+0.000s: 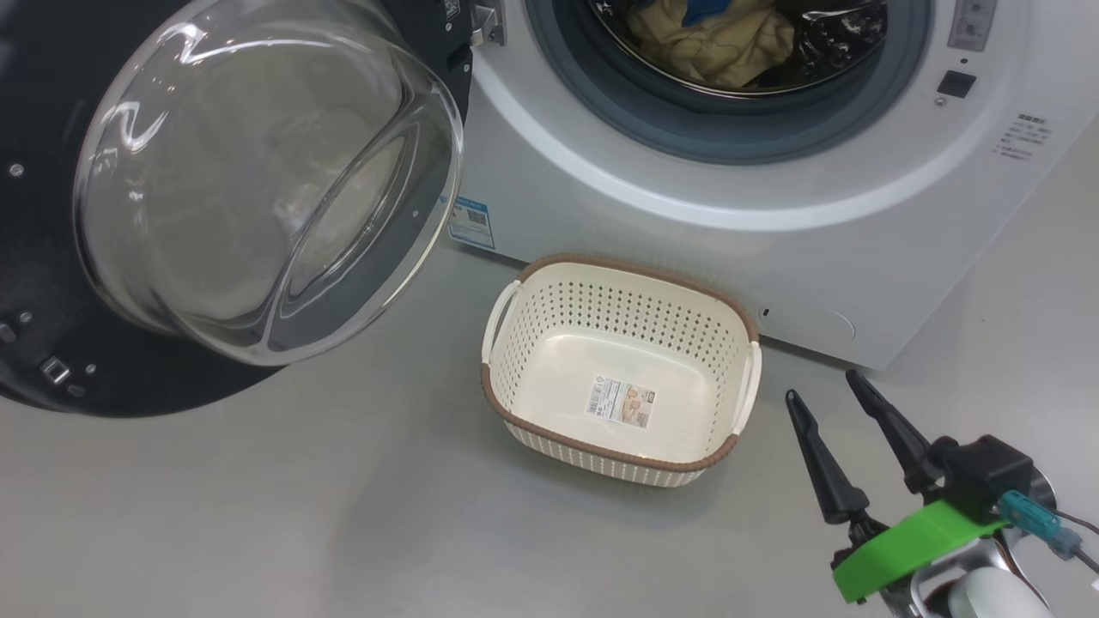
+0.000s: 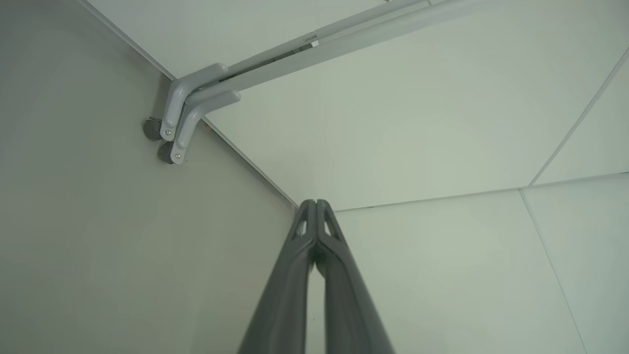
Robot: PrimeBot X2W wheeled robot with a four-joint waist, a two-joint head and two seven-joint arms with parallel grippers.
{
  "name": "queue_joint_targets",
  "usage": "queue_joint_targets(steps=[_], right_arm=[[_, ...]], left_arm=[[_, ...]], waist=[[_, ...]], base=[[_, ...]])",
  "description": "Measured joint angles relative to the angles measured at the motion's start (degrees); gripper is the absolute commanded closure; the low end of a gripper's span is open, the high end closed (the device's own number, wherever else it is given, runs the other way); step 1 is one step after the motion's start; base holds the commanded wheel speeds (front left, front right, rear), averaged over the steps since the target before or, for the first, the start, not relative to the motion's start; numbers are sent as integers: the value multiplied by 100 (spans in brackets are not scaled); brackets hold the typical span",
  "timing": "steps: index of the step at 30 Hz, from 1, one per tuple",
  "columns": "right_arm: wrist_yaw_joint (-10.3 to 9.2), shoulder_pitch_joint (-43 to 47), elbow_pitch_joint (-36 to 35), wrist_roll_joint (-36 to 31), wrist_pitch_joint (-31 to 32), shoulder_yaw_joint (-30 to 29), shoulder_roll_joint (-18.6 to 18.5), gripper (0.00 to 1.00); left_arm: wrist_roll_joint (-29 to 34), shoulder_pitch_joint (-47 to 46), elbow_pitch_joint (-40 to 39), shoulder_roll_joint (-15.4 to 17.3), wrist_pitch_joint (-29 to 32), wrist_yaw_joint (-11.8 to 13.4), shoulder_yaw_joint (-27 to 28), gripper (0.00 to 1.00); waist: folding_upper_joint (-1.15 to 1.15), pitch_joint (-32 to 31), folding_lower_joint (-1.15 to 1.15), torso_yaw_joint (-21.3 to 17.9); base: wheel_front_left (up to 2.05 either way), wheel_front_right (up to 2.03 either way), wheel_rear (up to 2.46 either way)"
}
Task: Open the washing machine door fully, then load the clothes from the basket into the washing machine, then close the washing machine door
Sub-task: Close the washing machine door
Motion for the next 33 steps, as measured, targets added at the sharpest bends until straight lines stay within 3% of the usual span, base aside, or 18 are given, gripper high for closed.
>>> queue_joint_targets(steps=[10,17,33], right_arm=[[0,-3,0,0,0,20,-2,0],[0,-53,0,0,0,38,-11,0],[0,-54,-1,0,0,35,-65,0]], left_arm=[[-94,-241,-175,-37,595,126,-392,100],[-245,-265,-280,-280,959,185,-571,100],[-550,-448,-477,-654,1238,380,-573,100]], waist=[[0,18,0,32],[0,58,0,4],[0,127,0,-20]], base=[[0,0,0],[0,0,0],[0,0,0]])
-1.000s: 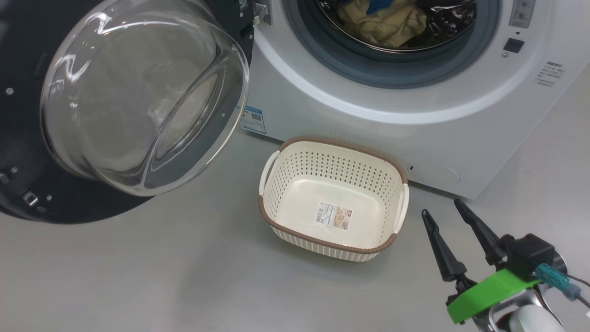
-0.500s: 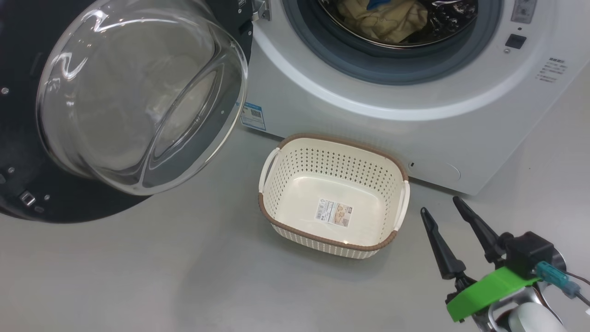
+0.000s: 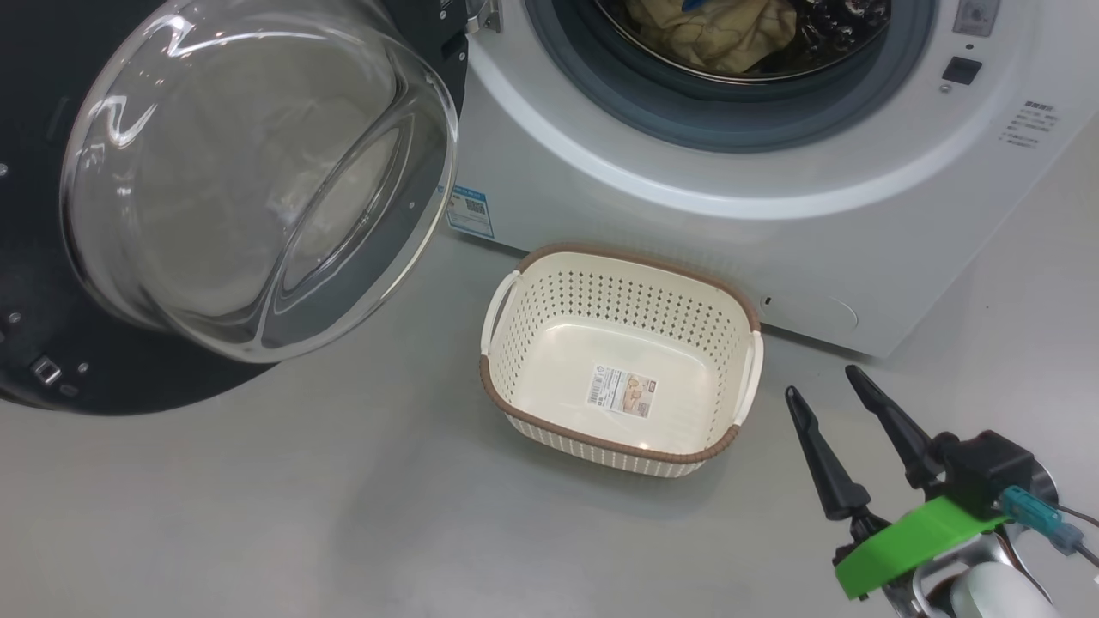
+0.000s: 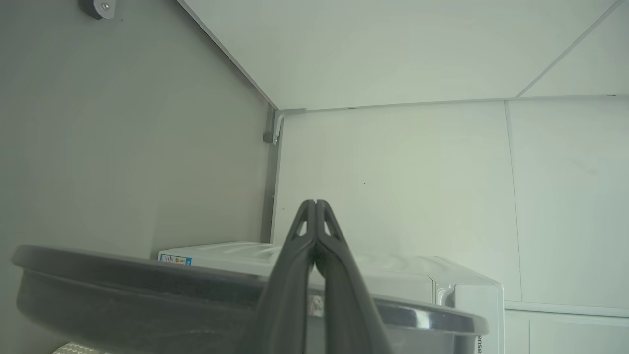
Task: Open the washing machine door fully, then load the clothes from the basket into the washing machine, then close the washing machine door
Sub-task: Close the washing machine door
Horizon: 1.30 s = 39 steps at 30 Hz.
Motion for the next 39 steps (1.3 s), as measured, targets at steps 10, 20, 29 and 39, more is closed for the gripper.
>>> queue_joint_targets(steps=[10,20,29,39], right_arm=[[0,-1,0,0,0,1,-3,0],[0,-9,8,1,0,59,-42,0],[0,-8,38,22,0,82,-41,0],[0,-4,105,26,0,180,-30,0]], left_arm=[[-109,-1,-121,-218,269,27,-111,100],[-149,7,-254,-218,469,12,-164,100],[-158,135,-432,-189,766,44,-243,100],[198,430,-463,-111,957,99,-728,100]], waist=[[0,-3,0,28],[0,-21,0,-35],[0,-130,0,-98],[0,-305,0,-156]], base=[[0,0,0],[0,0,0],[0,0,0],[0,0,0]])
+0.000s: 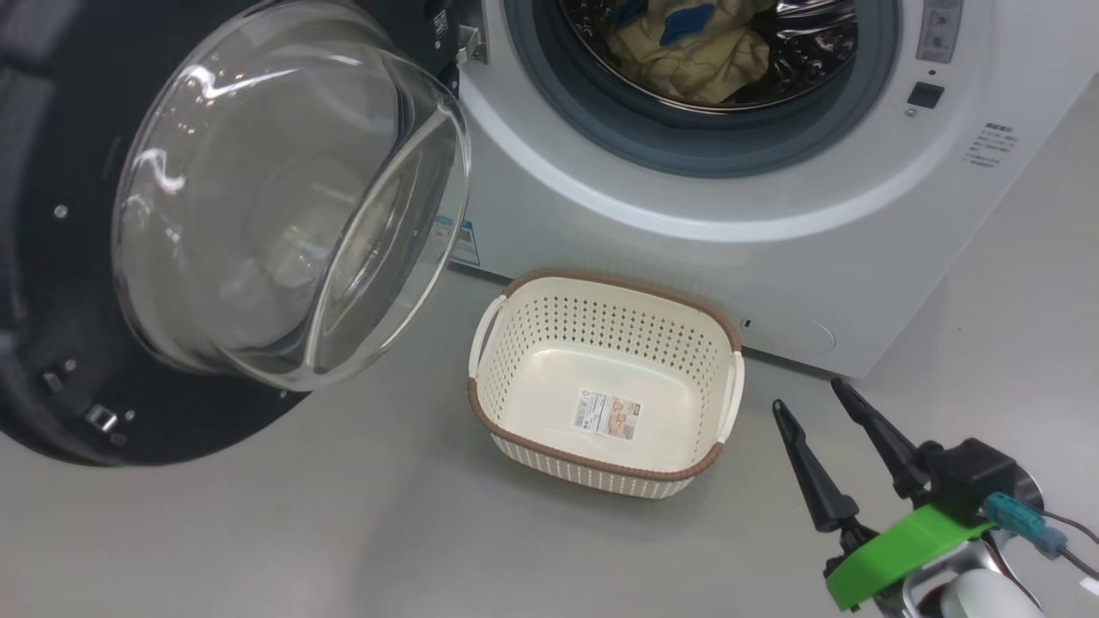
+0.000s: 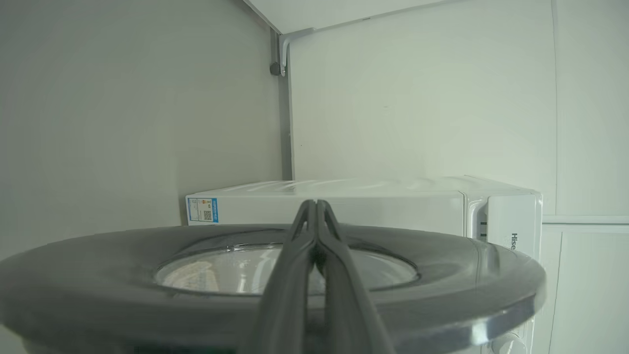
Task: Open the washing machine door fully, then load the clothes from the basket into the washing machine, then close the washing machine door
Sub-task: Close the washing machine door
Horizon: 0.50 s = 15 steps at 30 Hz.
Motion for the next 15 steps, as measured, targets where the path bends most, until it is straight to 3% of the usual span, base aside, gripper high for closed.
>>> queue_joint_targets(steps=[15], right_arm=[[0,20,-2,-2,0,-64,91,0]], left_arm=[[-165,217,-510,-155,525,24,-165,100]], waist=[[0,-109,0,-2]], base=[[0,0,0]])
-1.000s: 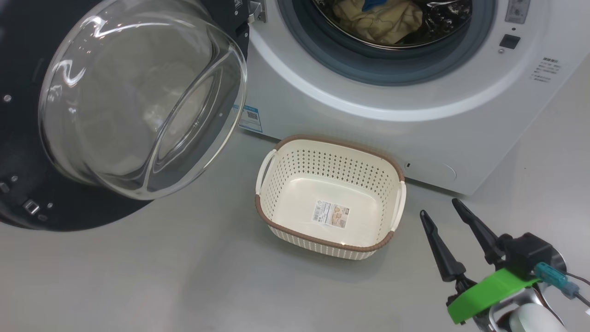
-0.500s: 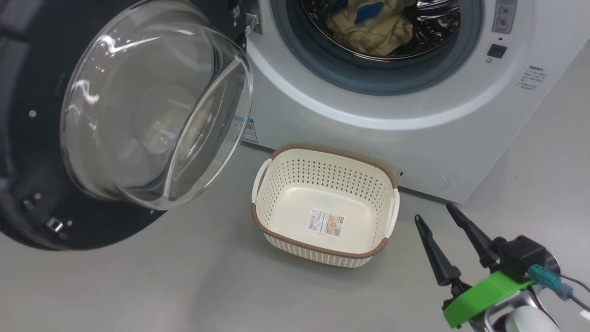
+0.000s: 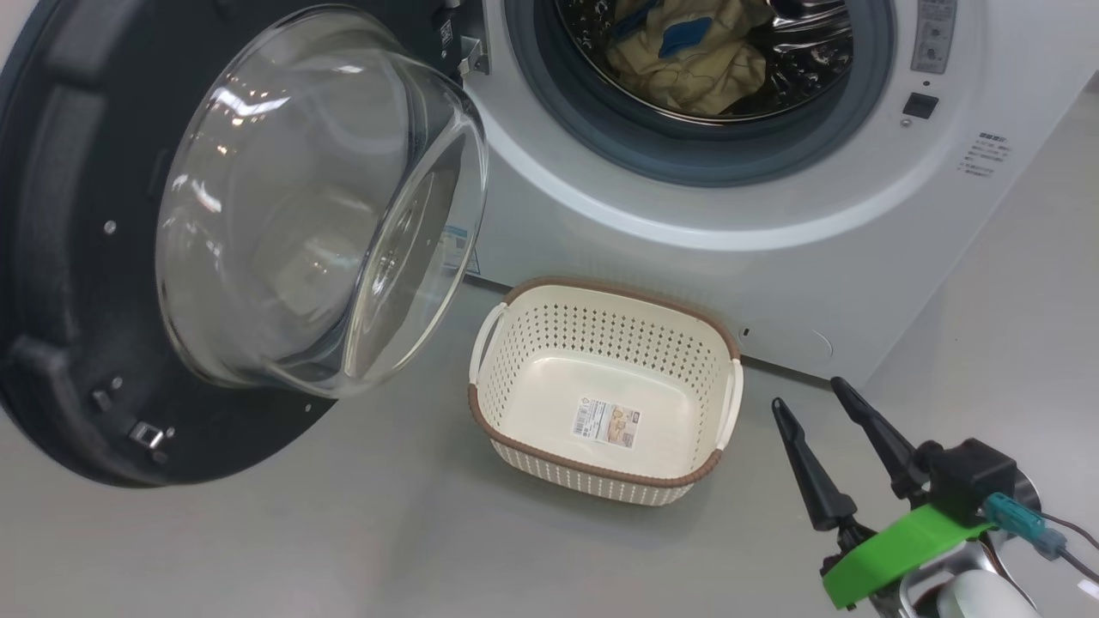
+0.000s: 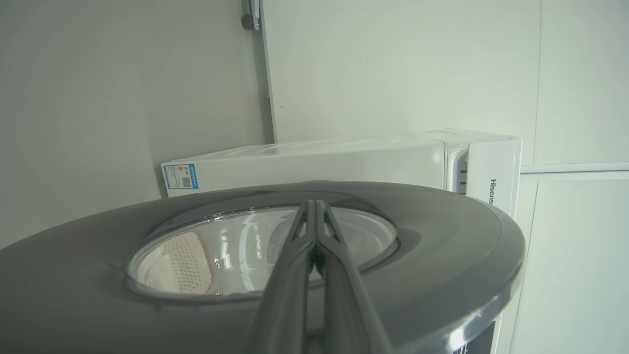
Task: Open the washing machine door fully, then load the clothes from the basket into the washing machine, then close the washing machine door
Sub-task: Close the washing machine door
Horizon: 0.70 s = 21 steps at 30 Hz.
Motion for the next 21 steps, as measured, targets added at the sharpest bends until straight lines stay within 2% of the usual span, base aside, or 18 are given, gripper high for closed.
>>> queue_joint_targets(steps=[9,21], right_arm=[[0,-1,-9,-15,0,-65,98,0],[0,-7,-16,-19,0,-163,157,0]], left_arm=[[-188,129,-779,-358,378,113,-281,100],[-291,203,-1541,-898,559,148,-733,100]], waist=[[0,39,0,99],[0,92,0,114]], base=[[0,0,0],[0,0,0]])
